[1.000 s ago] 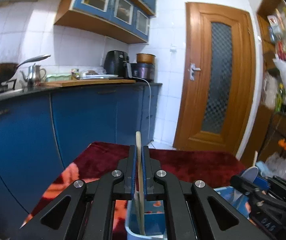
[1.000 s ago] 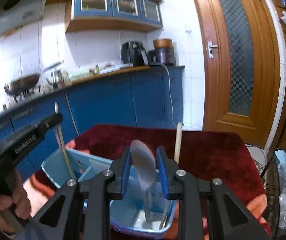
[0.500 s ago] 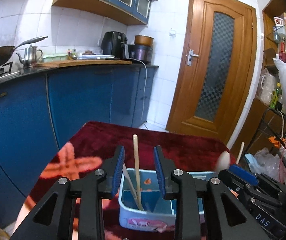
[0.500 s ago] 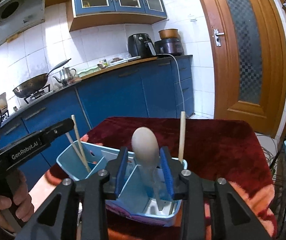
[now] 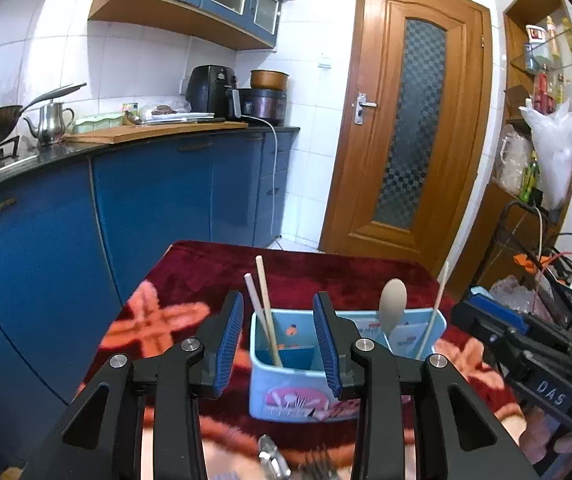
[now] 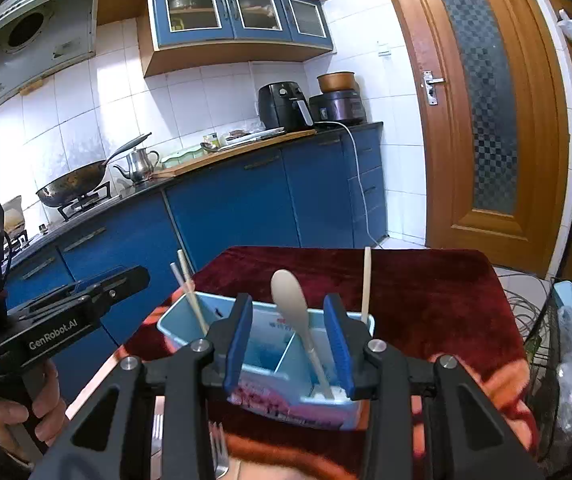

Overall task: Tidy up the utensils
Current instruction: 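Open both grippers and move them back toward the remaining utensils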

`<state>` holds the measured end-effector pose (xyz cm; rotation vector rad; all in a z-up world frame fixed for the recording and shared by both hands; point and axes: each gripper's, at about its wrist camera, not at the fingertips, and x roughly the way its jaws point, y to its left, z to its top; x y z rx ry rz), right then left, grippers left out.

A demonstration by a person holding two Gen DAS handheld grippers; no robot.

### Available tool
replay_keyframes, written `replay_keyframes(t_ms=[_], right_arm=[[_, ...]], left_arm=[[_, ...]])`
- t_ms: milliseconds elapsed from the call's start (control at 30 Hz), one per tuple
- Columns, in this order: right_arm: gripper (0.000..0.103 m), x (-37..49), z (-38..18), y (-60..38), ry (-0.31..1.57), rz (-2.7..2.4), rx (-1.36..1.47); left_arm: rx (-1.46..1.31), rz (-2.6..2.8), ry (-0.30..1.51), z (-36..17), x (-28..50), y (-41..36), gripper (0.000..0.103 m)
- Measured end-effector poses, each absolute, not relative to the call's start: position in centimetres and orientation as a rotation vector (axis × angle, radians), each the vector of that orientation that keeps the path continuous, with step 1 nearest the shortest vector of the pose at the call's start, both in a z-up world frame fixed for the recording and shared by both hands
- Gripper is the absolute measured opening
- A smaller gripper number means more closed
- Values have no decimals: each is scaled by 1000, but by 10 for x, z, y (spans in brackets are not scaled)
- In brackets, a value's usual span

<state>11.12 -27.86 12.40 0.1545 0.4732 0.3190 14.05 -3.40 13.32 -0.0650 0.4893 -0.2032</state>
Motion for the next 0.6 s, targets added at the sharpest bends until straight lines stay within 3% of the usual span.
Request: replay_keyframes(t_ms=[300,600], right_arm=[[40,67,134,-267,511,313,116],[41,36,114,-266,628,299,110]], left_arm=[[-18,-195,520,140,103,-18,37],[37,-203,664,110,84,-2,37]])
